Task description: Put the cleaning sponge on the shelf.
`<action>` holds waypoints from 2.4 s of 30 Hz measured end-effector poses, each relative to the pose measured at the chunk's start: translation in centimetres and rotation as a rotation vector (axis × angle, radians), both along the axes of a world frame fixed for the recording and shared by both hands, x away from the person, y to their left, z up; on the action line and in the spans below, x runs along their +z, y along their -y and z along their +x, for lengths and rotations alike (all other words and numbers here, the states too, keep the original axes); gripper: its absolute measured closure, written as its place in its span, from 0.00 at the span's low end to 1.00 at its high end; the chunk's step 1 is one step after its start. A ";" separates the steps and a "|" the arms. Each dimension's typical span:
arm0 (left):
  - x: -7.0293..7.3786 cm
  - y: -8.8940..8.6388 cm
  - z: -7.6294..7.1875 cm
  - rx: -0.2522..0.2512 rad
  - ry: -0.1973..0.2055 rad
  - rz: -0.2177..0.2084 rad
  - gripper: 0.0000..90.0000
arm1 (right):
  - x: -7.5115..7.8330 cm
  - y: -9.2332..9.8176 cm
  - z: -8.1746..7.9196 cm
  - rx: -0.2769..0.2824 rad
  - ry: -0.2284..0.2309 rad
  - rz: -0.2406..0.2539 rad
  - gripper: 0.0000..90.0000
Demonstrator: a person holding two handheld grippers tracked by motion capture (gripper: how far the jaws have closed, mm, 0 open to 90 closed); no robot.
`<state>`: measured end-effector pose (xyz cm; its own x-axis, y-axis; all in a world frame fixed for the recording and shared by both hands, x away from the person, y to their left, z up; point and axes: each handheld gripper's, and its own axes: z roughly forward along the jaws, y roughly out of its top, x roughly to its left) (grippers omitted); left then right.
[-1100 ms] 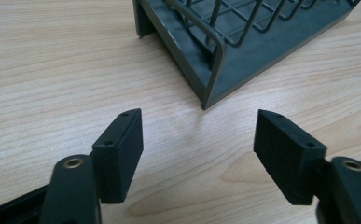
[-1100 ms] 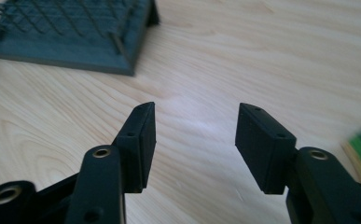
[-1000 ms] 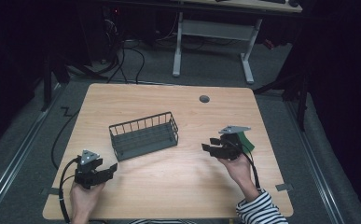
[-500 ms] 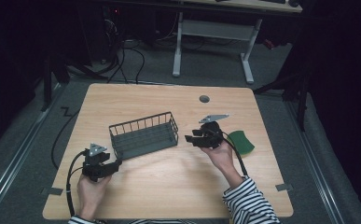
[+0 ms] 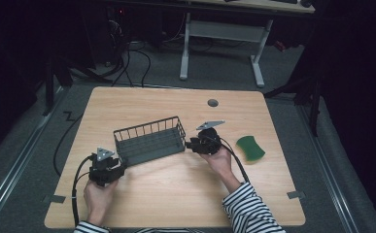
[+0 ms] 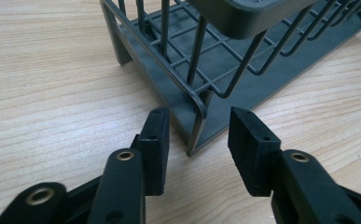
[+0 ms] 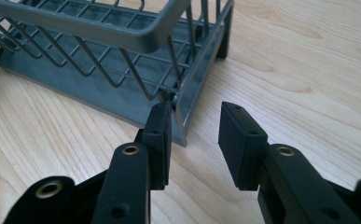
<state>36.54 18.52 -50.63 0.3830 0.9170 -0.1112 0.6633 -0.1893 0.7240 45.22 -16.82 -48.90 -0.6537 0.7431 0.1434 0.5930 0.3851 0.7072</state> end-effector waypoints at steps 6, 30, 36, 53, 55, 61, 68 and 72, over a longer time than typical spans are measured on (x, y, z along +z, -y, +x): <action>-0.1 0.0 0.1 -0.005 0.005 -0.006 0.74 | -0.6 -0.8 0.2 0.020 -0.011 -0.002 0.81; 0.0 0.5 -0.7 -0.080 0.007 -0.006 0.95 | -0.5 -0.6 -0.6 0.042 0.019 -0.059 0.96; -0.1 0.9 -1.2 -0.105 0.010 -0.014 0.95 | -0.5 0.1 -1.3 0.034 0.017 -0.048 0.96; 0.0 4.0 -2.3 -0.191 0.017 -0.027 0.95 | -0.3 3.6 -3.8 -0.015 0.034 -0.056 0.96; -0.1 4.5 -2.3 -0.202 0.017 -0.026 0.95 | -0.4 4.0 -4.0 -0.025 0.033 -0.059 0.96; 0.0 5.7 -2.3 -0.229 0.022 -0.028 0.95 | -0.1 5.5 -4.5 -0.054 0.034 -0.059 0.96; -0.2 6.9 -2.4 -0.259 0.025 -0.026 0.95 | -0.1 6.8 -5.1 -0.078 0.041 -0.048 0.96; -0.2 7.5 -2.3 -0.274 0.026 -0.023 0.94 | -0.3 7.6 -5.5 -0.101 0.032 -0.025 0.96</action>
<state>34.28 11.05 -50.84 0.6195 0.7761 -0.1179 0.5705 -0.3420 0.7467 39.73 -24.47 -49.24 -0.5794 0.8083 0.1044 0.6065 0.3421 0.7177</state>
